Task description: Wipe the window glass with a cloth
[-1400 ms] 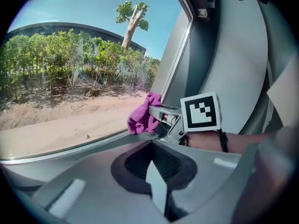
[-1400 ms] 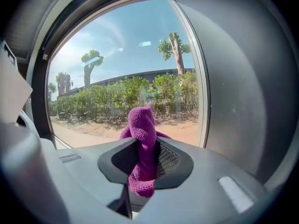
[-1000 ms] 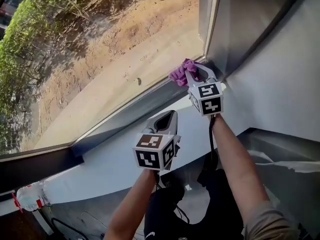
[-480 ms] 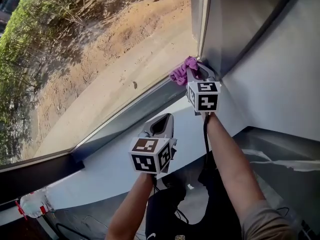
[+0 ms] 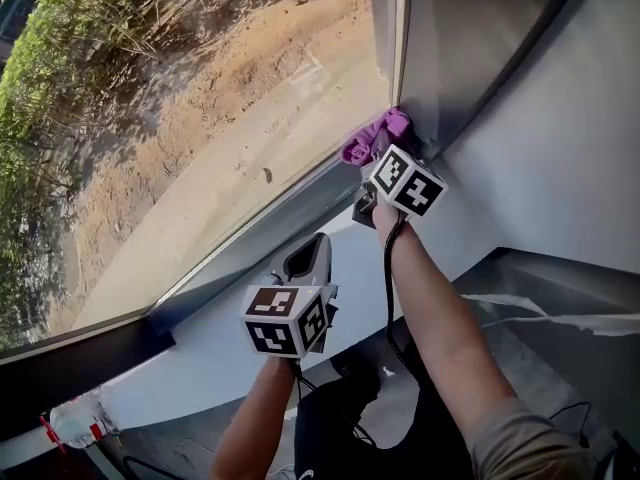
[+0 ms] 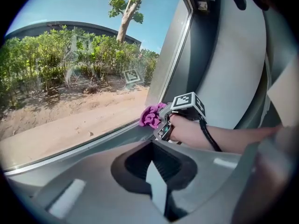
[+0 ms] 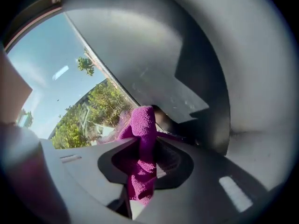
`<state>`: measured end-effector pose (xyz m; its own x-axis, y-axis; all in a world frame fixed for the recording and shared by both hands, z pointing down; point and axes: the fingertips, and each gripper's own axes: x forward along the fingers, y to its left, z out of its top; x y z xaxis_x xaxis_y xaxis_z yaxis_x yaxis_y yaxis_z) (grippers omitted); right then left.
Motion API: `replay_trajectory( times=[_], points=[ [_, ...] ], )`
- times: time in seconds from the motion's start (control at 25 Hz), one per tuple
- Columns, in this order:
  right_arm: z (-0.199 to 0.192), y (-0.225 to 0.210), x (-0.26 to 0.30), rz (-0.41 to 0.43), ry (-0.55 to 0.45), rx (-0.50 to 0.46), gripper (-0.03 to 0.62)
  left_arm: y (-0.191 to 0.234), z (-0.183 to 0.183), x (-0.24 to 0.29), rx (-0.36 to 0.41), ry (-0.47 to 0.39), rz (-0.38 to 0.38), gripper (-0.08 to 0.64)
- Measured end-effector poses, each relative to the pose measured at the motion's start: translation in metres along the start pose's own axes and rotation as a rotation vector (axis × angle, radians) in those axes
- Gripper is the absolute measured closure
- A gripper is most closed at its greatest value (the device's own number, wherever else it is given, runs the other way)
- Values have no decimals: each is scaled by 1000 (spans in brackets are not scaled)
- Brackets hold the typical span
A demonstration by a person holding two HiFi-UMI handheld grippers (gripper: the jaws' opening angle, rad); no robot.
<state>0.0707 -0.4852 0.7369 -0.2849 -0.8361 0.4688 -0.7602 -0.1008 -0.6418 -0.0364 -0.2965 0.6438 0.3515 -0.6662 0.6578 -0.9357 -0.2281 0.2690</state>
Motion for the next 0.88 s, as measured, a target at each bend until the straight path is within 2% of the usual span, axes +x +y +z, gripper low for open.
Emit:
replay_trajectory(
  times=[0.12,0.36,0.64,0.88],
  points=[
    [1,-5,3,-5,-2,81,494,3,2,-1,-2,-2,4,560],
    [5,-7,4,-11,9,113,500,-2,9,-3,5,-10,2,560],
    [29,22,-15,8,11,38,501,-16,31,-10,43,-6,15,560],
    [62,57,-39,57,-2,-14,500,-36,48,-25,71,7,8,560]
  ],
)
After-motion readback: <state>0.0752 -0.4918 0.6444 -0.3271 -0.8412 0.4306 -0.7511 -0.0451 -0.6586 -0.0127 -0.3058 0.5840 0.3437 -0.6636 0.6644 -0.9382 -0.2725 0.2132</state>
